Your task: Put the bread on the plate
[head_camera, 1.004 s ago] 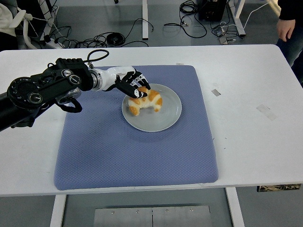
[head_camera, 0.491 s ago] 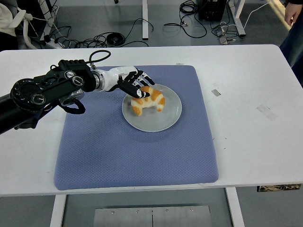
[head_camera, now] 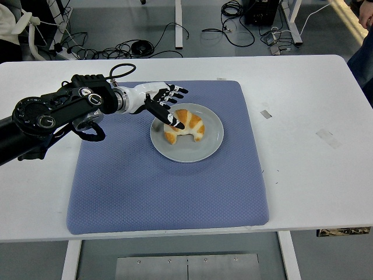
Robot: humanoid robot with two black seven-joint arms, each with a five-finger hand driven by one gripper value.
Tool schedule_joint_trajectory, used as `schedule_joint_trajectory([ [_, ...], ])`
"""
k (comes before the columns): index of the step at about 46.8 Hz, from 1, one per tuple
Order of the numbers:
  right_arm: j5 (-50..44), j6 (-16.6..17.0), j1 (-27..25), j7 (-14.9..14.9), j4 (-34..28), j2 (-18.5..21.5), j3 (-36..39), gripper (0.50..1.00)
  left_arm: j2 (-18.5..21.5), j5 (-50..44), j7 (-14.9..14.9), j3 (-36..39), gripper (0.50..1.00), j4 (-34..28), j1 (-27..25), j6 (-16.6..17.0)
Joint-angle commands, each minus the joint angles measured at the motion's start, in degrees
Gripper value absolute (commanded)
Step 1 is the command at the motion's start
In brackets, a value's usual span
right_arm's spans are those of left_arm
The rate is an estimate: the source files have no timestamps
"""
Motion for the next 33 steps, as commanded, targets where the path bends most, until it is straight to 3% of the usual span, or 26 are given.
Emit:
schedule_joint_trajectory([
  [1,0.00,0.00,0.00,0.00,0.00,0.00,0.00,1.000,0.13,-0.35,0.00,-0.35,0.975,0.09,-0.31,0.00],
  [7,0.00,0.00,0.00,0.00,0.00,0.00,0.00,1.000,0.57,-1.32,0.26,-2.01,0.977,0.18,-0.66,0.35],
  [16,0.00,0.00,0.00,0.00,0.00,0.00,0.00,1.000,0.31,-1.49,0.18,-2.81,0.980,1.41,-0.49,6.15],
  [33,0.09,0.00,0.00,0.00,0.00,0.00,0.00,1.000,0.92,-12.83,-0.53,-9.93,0.981,3.34,1.62,6.59],
])
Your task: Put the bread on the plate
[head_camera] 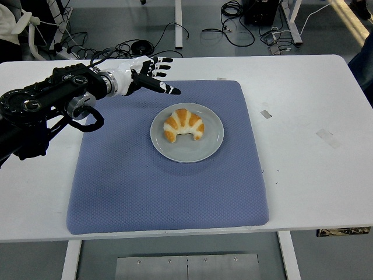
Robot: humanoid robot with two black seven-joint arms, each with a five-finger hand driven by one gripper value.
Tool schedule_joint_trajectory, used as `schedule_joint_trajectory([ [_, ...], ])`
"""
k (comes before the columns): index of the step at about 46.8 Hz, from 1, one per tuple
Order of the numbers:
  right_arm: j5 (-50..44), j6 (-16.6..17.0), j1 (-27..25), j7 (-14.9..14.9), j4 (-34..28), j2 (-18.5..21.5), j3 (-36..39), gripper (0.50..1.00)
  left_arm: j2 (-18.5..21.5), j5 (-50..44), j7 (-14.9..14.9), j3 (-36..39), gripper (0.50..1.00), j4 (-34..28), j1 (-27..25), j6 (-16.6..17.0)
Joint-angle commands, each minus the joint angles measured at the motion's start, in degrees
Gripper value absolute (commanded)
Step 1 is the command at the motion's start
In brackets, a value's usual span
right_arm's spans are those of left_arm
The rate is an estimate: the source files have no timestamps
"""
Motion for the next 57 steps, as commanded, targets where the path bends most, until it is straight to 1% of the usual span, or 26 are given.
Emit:
schedule_joint_trajectory([
  [1,-0.04,0.00,0.00,0.00,0.00,0.00,0.00,1.000,0.33,-0.89,0.03,-0.98,0.981,0.96,0.03,-0.03],
  [12,-0.04,0.00,0.00,0.00,0.00,0.00,0.00,1.000,0.33,-0.89,0.20,-0.98,0.981,1.58,1.52,-0.56],
  [20,-0.04,0.00,0.00,0.00,0.00,0.00,0.00,1.000,0.16,-1.07,0.03,-1.33,0.981,2.63,1.61,-0.65],
  [28,-0.04,0.00,0.00,0.00,0.00,0.00,0.00,1.000,-0.63,-4.49,-0.24,-5.73,0.981,4.48,1.61,-0.65],
  [35,-0.04,0.00,0.00,0.00,0.00,0.00,0.00,1.000,-1.60,-7.04,-0.24,-6.26,0.981,4.66,1.70,-0.65],
  [41,0.05,0.00,0.00,0.00,0.00,0.00,0.00,1.000,-1.77,-13.19,-0.24,-8.01,0.981,6.23,2.22,-0.65],
  [45,-0.04,0.00,0.00,0.00,0.00,0.00,0.00,1.000,-1.77,-16.09,-0.41,-9.68,0.981,7.99,2.92,-1.00],
  [50,-0.04,0.00,0.00,0.00,0.00,0.00,0.00,1.000,-1.86,-18.12,-1.47,-12.76,0.981,9.49,4.24,-1.88],
  [57,-0.04,0.00,0.00,0.00,0.00,0.00,0.00,1.000,-1.86,-20.05,-1.55,-18.03,0.981,11.77,6.96,-2.58],
])
